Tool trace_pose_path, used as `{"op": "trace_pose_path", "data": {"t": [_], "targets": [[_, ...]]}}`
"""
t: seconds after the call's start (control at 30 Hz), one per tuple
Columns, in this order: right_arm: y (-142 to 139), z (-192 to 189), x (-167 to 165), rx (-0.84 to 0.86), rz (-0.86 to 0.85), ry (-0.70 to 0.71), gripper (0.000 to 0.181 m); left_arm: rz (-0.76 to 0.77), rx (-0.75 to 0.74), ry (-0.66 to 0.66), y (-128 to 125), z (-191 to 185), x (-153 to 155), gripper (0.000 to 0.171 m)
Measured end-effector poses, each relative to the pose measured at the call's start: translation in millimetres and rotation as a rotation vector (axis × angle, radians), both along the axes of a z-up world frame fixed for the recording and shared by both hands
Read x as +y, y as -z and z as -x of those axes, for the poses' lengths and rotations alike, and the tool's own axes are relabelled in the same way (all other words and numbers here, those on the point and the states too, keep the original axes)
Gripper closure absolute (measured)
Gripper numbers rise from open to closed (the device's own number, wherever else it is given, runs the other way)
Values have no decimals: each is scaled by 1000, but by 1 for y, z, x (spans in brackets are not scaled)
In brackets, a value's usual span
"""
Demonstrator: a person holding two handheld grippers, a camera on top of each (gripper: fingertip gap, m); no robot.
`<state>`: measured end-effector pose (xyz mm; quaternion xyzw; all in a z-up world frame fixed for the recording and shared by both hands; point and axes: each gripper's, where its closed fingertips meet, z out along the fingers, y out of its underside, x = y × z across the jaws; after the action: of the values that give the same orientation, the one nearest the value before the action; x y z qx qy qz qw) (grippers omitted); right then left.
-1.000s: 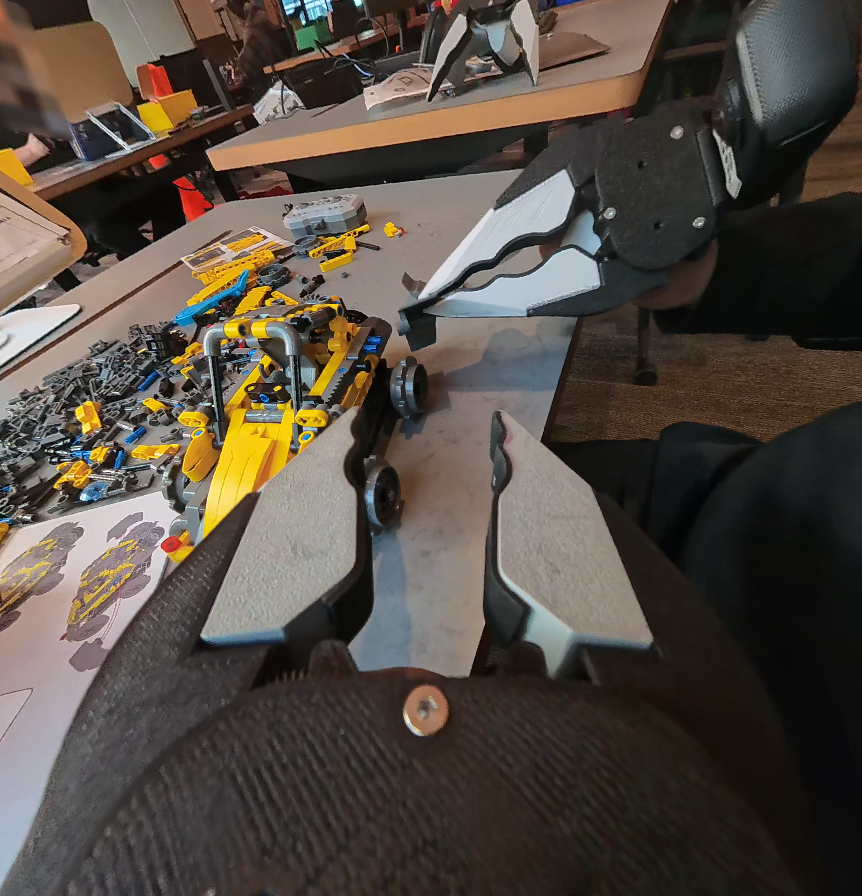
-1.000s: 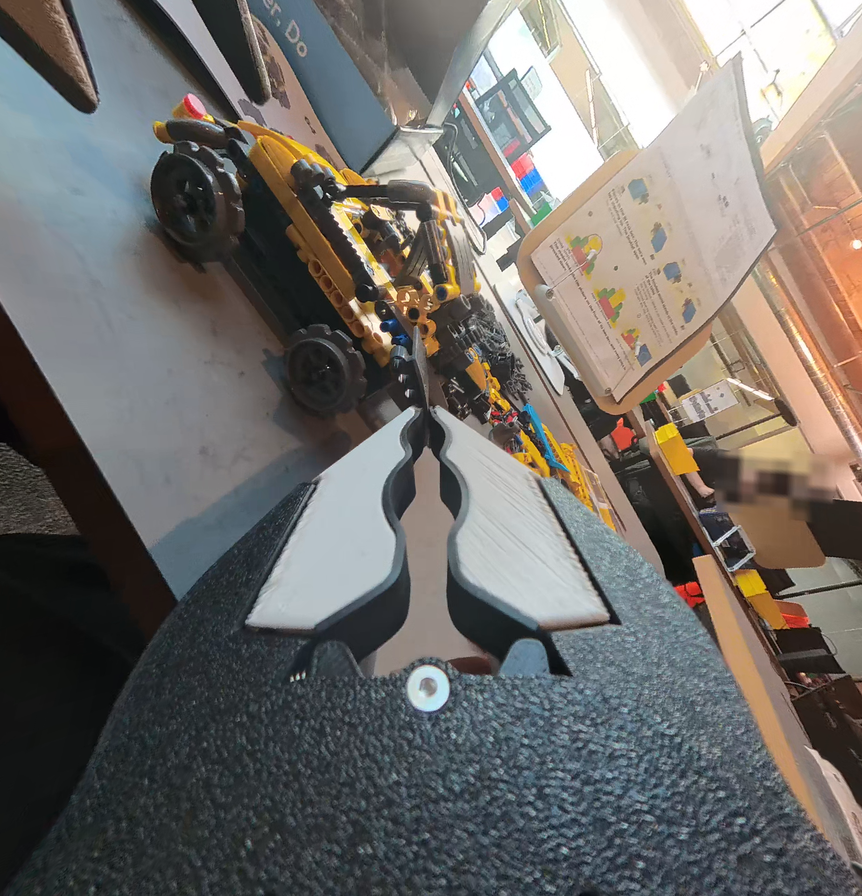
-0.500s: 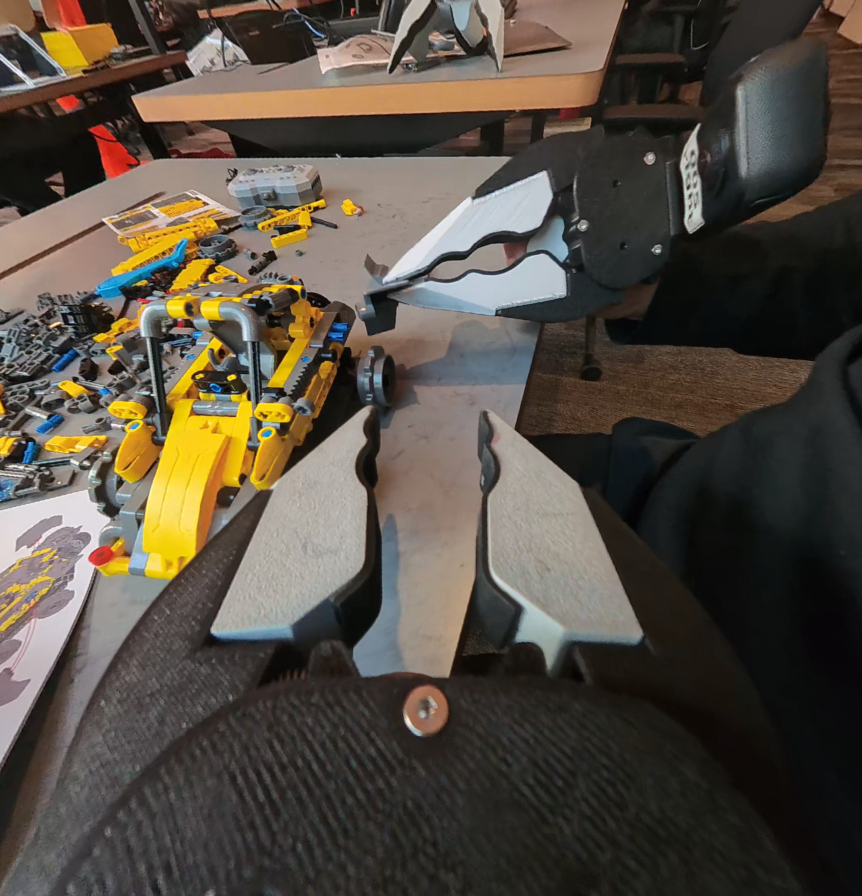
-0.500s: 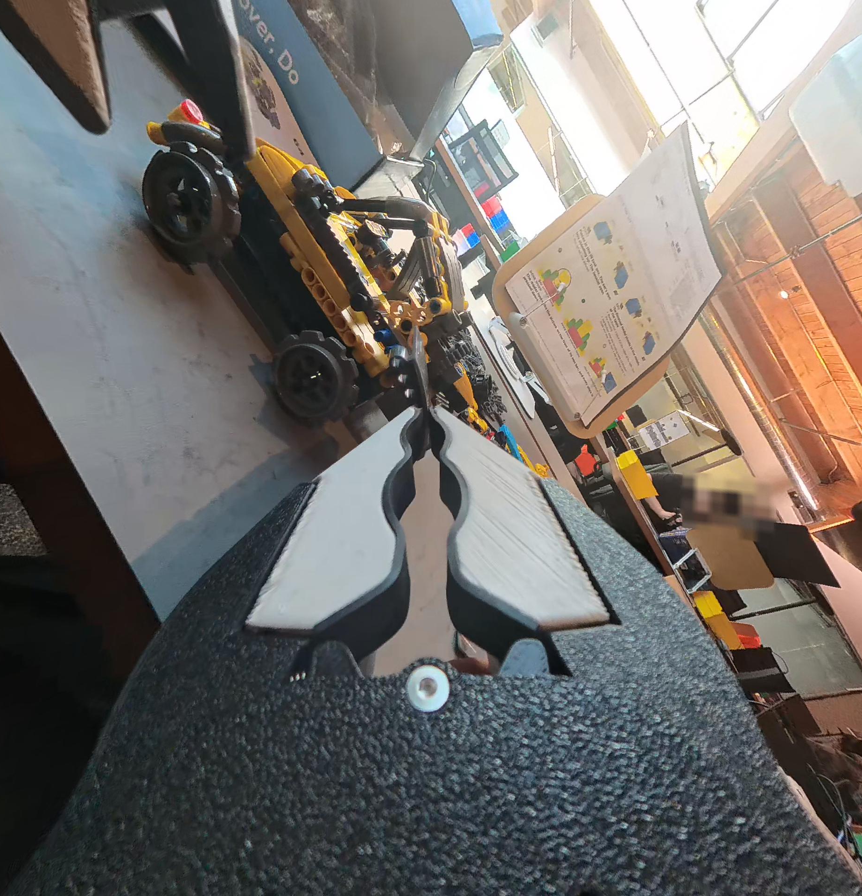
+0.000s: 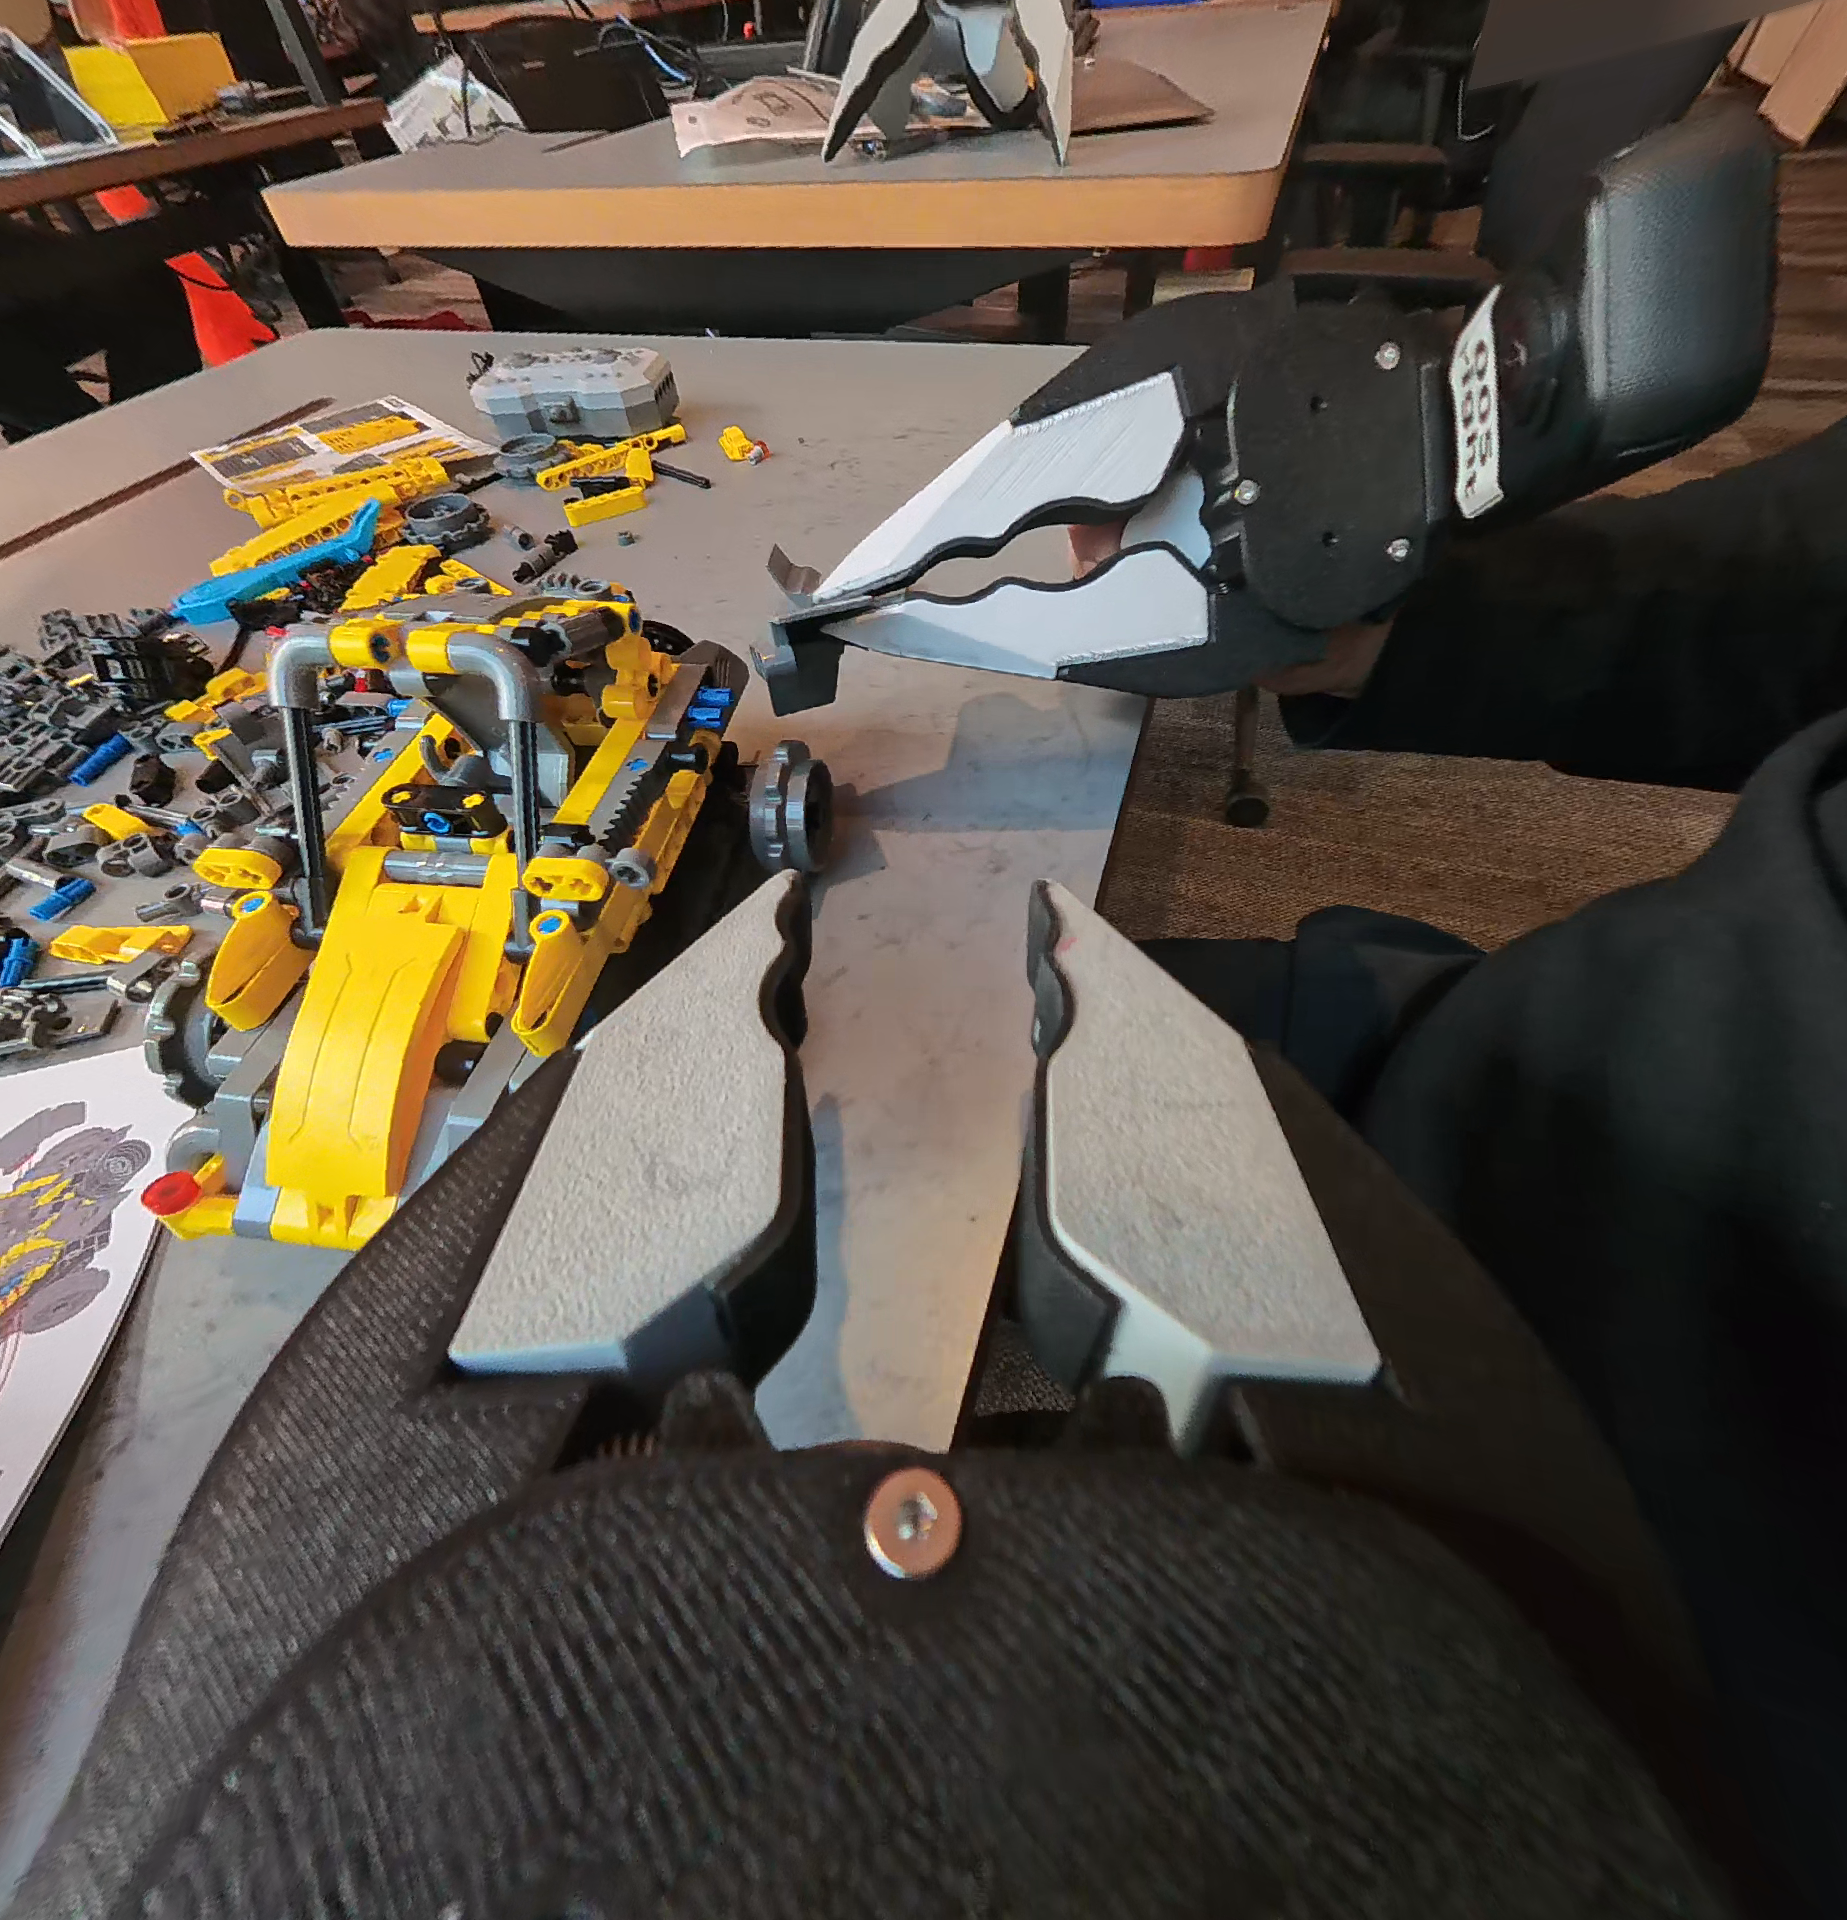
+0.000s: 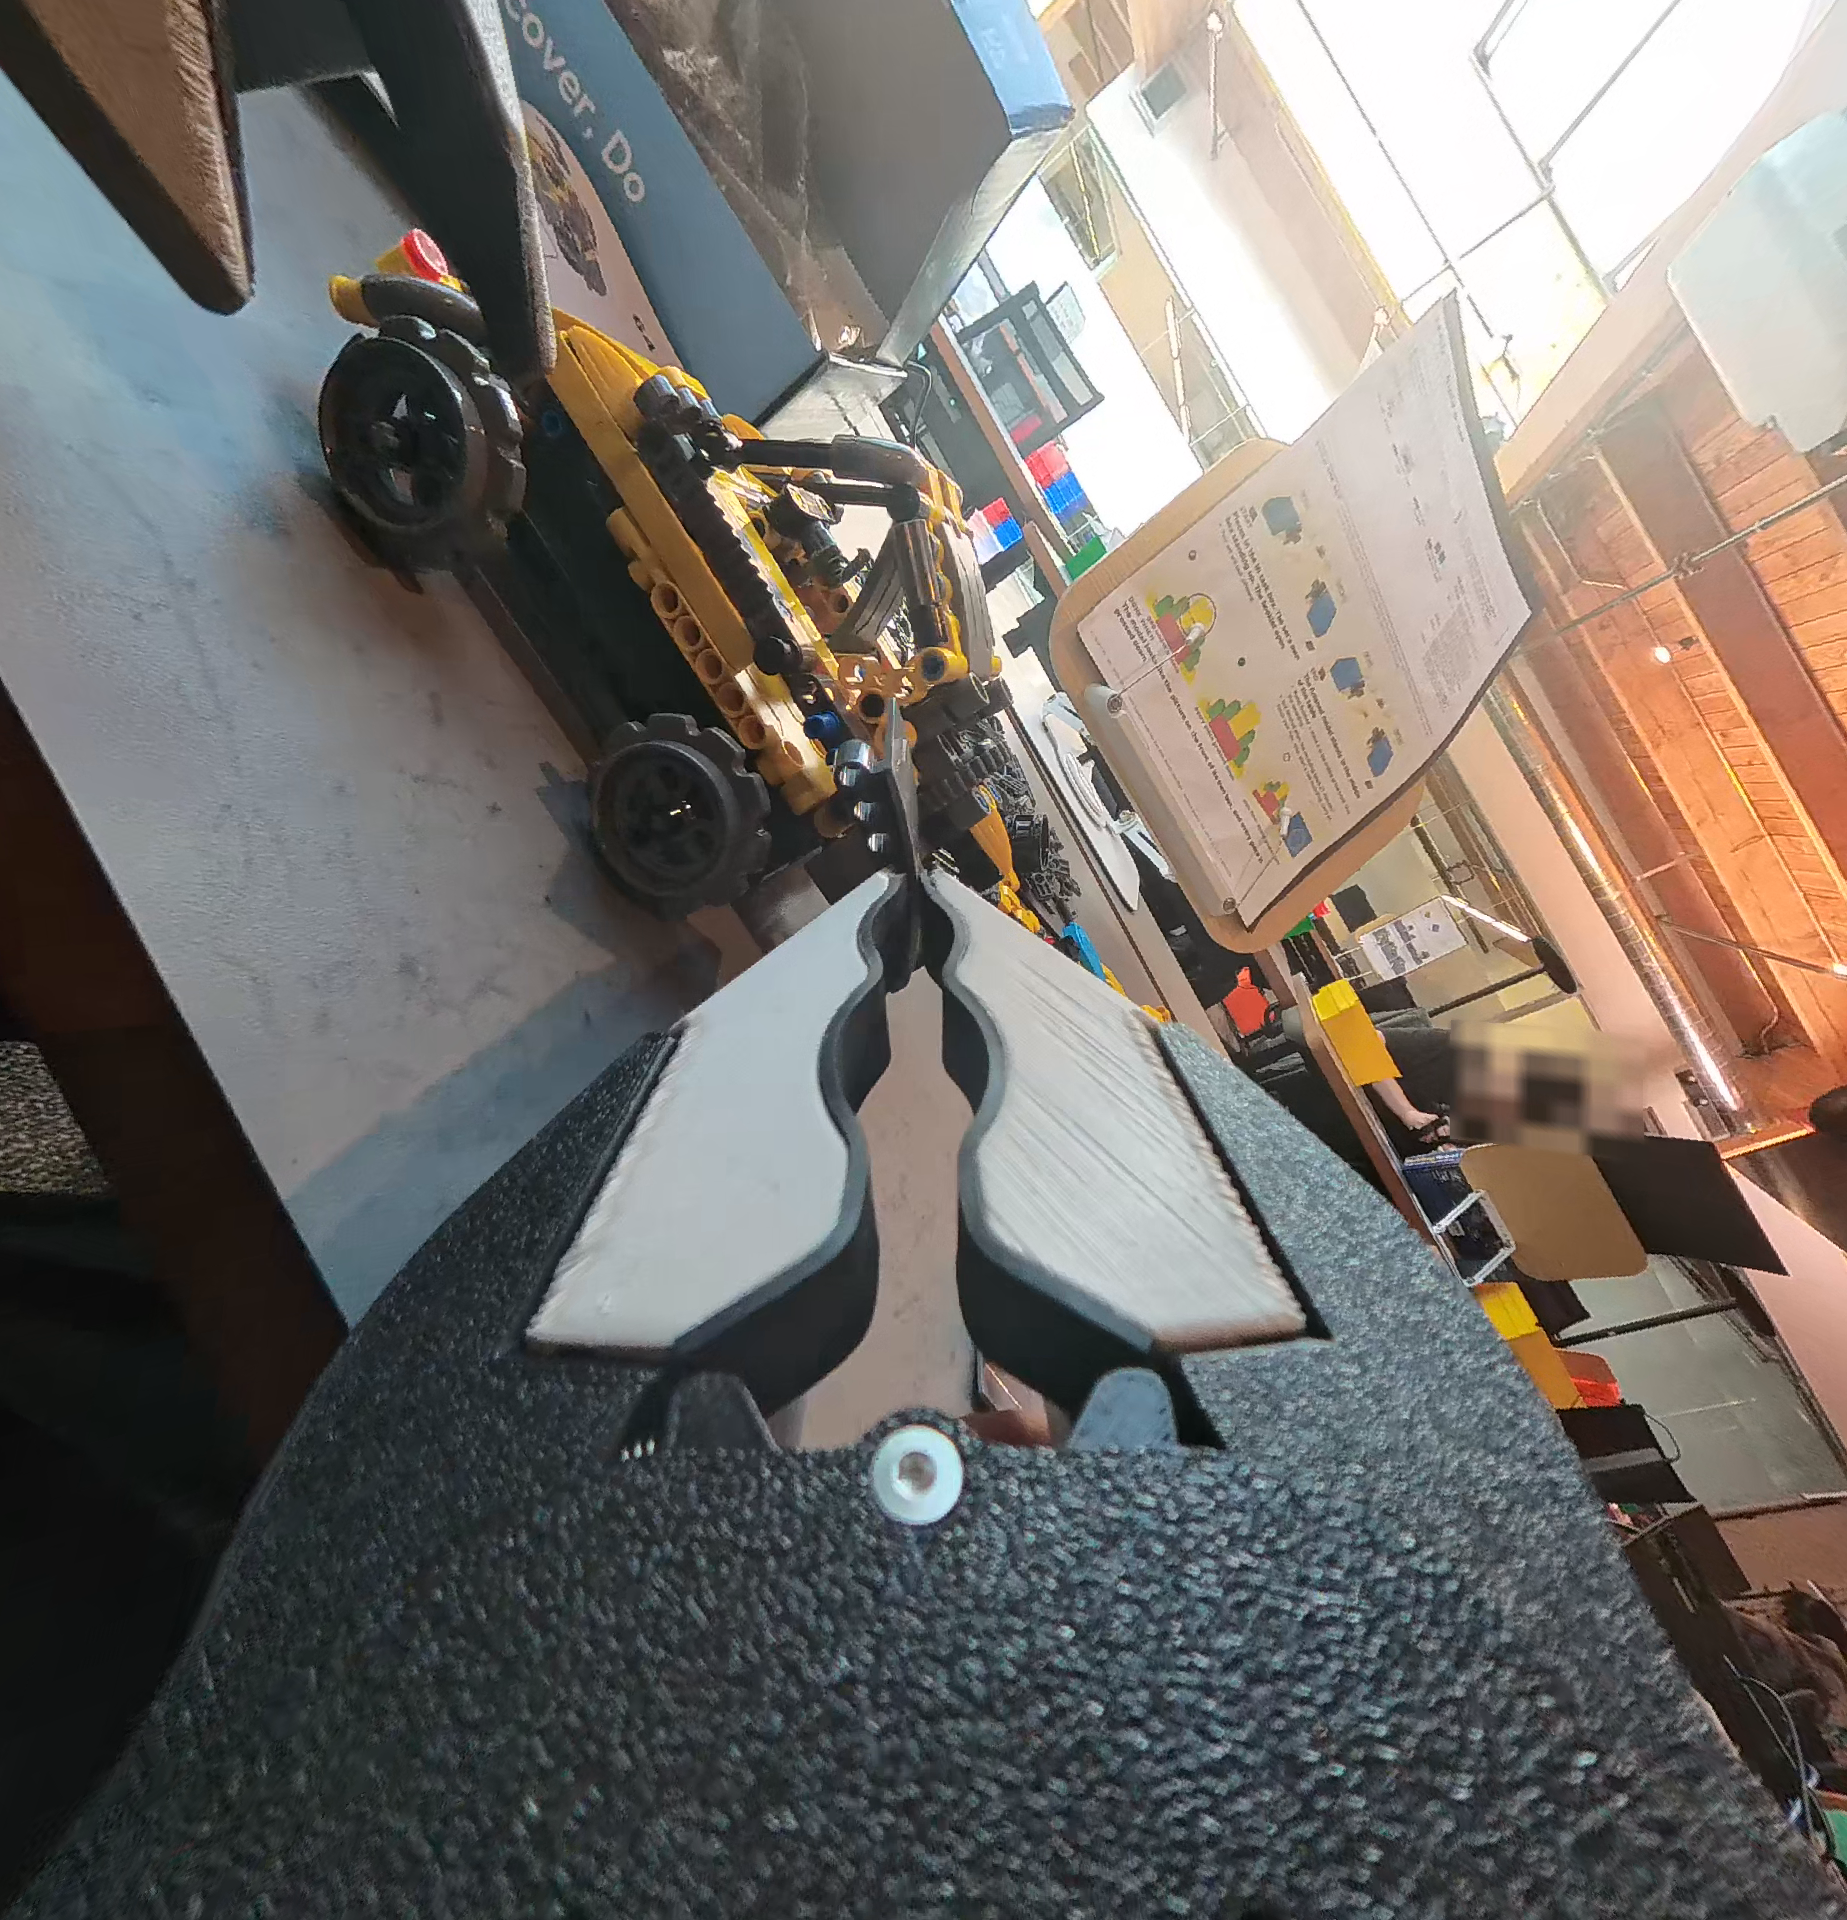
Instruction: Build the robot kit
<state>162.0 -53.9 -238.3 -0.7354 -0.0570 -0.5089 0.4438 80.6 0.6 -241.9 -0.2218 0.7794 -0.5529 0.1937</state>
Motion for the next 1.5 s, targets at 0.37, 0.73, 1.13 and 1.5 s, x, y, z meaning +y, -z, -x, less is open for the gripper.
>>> {"op": "trace_pose_path", "data": {"t": [0.37, 0.73, 1.13, 1.5], "targets": [[0, 0, 0, 1, -5, -1, 181, -2, 21, 3, 2, -1, 0, 132], [-17, -8, -9, 104, -141, 22, 181, -5, 31, 1, 3, -1, -1, 133], [-47, 8, -9, 361, -414, -176, 181, 5, 55, -10, 4, -4, 1, 132], [-59, 29, -9, 342, -410, -271, 181, 70, 43, -96, -37, -30, 27, 117]]}}
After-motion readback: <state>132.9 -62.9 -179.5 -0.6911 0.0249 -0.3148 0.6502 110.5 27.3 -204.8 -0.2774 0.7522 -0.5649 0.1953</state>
